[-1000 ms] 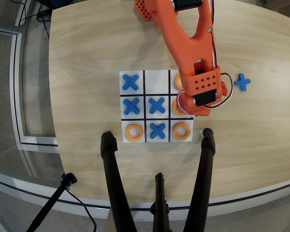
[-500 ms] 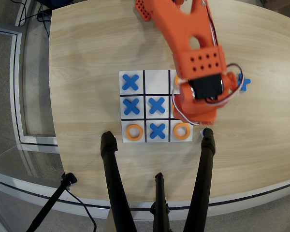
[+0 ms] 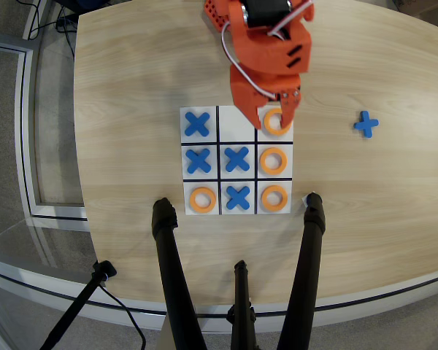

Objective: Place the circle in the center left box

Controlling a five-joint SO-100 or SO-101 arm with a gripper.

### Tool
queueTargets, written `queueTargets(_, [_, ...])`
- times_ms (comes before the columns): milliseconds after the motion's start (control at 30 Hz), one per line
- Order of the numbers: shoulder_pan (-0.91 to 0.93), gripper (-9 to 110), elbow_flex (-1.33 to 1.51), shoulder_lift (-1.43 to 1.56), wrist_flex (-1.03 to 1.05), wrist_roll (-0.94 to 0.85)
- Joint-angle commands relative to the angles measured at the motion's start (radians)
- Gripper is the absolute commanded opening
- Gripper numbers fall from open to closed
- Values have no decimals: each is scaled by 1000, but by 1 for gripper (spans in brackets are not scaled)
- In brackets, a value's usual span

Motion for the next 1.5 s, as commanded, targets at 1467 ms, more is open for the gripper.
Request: queueTargets(1467, [1442,0,627,746,330,-140])
